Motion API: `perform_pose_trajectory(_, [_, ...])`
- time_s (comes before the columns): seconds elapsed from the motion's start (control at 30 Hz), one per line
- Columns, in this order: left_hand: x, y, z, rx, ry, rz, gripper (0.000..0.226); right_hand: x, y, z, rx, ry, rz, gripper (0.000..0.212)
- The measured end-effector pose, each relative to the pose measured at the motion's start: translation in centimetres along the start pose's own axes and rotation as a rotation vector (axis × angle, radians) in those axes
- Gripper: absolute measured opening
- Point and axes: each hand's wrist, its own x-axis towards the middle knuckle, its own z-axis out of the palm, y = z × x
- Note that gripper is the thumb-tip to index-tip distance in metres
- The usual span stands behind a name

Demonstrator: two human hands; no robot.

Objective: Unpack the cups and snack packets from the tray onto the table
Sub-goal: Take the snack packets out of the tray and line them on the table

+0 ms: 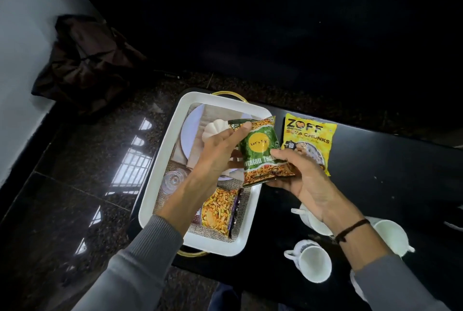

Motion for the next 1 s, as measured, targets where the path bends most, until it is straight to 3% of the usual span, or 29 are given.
perform_pose_trajectory(0.1, [-0.1,-0.2,1.6,0.028,-0.163,0.015,0.037,-0.9,-0.4,-1.8,-0.014,0.011,-0.009,0.013])
perform_pose_trajectory(0.17, [-0.2,-0.4,3.0,0.064,-0.232,0.008,0.053,-1.5,-0.4,-3.5,-0.052,0.003,-0.017,0.028])
perform_pose_trajectory(0.33, [0.3,-0.9,7.6,0.055,-0.162,0.067,0.039,-2.8,-0.5,-7.5,-0.141,0.036,-0.084,0.049])
perform_pose_trajectory(0.6, [1.8,-2.9,16.2,0.176,-0.144,0.085,0.021,-4.2,-1.0,-14.9,-0.254,0.213,-0.15,0.057])
perform_pose_trajectory(0.8, [4.2,-3.8,21.6,0.282,-0.113,0.096,0.032,-3.0,-2.4,-19.9,-0.346,0.345,-0.16,0.074])
perform_pose_trajectory(0.9, [5.3,-4.1,22.7,0.399,-0.035,0.062,0.049,-1.6,-2.3,-20.9,-0.449,0.379,-0.148,0.057])
perform_pose_trajectory(1.0, [5.5,-4.6,23.2,0.579,0.013,0.131,0.051,-0.7,-1.8,-21.7,-0.576,0.451,-0.137,0.052])
